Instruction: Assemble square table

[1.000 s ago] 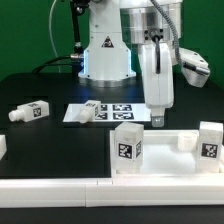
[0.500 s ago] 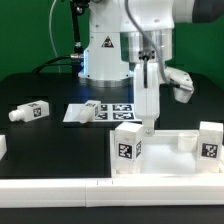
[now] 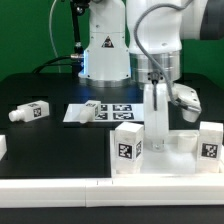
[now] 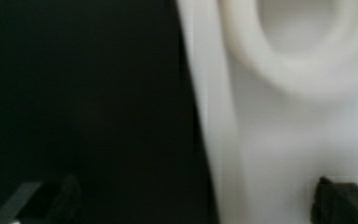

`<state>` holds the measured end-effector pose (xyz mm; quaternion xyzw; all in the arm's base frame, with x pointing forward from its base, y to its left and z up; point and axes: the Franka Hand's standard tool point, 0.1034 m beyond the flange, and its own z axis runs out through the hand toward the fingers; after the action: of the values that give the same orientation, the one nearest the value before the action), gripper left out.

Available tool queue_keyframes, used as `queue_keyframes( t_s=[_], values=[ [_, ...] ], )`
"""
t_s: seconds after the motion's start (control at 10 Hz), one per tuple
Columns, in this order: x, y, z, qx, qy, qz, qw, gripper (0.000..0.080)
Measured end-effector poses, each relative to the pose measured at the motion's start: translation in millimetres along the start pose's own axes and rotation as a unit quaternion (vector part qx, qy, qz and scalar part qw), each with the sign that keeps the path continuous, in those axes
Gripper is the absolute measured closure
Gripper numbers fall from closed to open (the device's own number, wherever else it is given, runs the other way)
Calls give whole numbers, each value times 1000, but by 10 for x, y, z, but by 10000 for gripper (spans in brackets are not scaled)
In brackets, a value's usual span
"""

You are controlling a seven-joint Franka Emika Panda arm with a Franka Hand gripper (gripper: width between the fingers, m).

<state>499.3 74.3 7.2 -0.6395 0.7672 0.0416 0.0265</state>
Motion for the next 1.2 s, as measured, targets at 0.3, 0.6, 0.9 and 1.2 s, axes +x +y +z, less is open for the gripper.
queue_keyframes(
  t_s=[0.3, 0.6, 0.9, 1.2],
  values=[
    [26, -4, 13, 5, 3, -1, 1000, 344],
    [29, 4, 12, 4, 3, -18, 1000, 680],
    [145, -50, -134, 5, -1, -133, 991, 742],
    [274, 32, -136, -19, -9, -222, 975, 742]
  ],
)
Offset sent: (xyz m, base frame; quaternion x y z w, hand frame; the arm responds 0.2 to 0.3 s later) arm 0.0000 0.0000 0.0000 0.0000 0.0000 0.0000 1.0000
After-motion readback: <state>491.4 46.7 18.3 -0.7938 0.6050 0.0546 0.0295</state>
